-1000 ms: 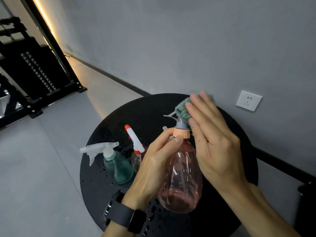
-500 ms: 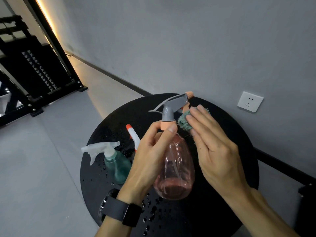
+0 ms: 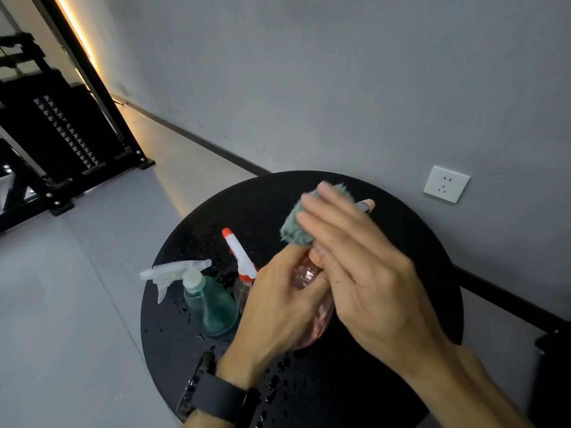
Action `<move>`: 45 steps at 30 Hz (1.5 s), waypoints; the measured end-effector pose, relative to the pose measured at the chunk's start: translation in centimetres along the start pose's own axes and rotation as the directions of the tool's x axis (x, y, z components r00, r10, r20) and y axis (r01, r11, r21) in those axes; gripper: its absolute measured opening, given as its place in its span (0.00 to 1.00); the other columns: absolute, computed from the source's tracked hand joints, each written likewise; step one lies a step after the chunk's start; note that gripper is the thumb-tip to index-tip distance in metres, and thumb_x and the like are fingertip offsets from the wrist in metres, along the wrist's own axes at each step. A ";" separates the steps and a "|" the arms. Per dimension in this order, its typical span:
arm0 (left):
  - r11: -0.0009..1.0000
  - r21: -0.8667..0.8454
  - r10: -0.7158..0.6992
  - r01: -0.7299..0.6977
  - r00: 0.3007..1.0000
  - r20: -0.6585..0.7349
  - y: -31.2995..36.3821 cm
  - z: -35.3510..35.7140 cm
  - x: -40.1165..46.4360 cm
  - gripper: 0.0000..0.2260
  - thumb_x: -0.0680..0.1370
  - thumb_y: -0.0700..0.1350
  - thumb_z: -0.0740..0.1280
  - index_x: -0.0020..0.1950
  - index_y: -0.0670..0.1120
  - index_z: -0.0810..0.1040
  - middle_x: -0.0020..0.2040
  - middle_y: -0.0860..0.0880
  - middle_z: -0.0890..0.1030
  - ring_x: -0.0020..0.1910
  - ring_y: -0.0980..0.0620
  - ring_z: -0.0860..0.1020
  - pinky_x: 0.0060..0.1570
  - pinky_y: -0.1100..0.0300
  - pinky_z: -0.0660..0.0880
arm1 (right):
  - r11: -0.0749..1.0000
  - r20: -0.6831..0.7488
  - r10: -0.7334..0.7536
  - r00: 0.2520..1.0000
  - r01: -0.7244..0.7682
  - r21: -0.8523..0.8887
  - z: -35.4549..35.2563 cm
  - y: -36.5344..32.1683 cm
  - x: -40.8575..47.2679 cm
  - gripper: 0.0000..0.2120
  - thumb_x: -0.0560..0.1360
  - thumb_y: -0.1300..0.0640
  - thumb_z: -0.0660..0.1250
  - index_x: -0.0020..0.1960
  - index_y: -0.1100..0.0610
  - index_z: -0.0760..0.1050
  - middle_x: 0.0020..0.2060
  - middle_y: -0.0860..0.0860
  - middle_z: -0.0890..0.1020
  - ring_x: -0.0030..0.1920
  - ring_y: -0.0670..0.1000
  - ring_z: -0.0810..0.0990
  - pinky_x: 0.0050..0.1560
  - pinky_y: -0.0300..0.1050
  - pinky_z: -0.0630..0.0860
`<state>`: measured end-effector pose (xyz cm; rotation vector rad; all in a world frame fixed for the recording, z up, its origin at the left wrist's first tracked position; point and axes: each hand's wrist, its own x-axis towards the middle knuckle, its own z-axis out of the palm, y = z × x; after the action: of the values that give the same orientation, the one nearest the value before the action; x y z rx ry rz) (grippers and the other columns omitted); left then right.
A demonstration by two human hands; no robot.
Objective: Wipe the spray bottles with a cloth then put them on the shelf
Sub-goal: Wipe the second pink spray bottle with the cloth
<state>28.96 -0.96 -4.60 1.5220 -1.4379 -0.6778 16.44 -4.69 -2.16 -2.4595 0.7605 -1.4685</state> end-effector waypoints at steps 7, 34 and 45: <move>0.988 0.104 0.123 -0.114 0.990 -0.075 -0.4 -0.5 -0.2 0.02 0.75 0.61 0.66 0.45 0.68 0.74 0.43 0.66 0.80 0.43 0.62 0.77 0.43 0.64 0.72 | 0.999 0.044 0.029 0.999 -0.030 0.029 -0.8 0.7 -0.1 0.15 0.78 0.70 0.61 0.63 0.67 0.77 0.64 0.56 0.77 0.71 0.51 0.70 0.71 0.43 0.66; 0.995 0.049 0.093 -0.091 0.995 -0.042 -0.7 -0.7 -0.7 0.06 0.73 0.62 0.67 0.46 0.62 0.78 0.40 0.60 0.82 0.39 0.58 0.80 0.41 0.59 0.76 | 0.993 0.097 0.108 0.989 -0.113 0.041 -1.1 0.5 -0.3 0.16 0.78 0.66 0.61 0.64 0.64 0.77 0.65 0.52 0.77 0.72 0.46 0.69 0.71 0.40 0.65; 0.997 -0.073 -0.035 0.030 0.997 -0.071 -0.2 -1.0 -0.6 0.16 0.65 0.58 0.76 0.47 0.56 0.76 0.44 0.60 0.86 0.45 0.61 0.83 0.44 0.70 0.74 | 0.932 0.023 0.357 0.934 -0.357 0.061 -2.8 3.8 -0.4 0.15 0.79 0.64 0.62 0.63 0.57 0.79 0.64 0.46 0.78 0.68 0.38 0.71 0.69 0.32 0.65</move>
<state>29.79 -0.16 -4.45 1.5018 -1.3244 -0.6800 12.63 -7.42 -2.59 -2.1357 1.0737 -1.3170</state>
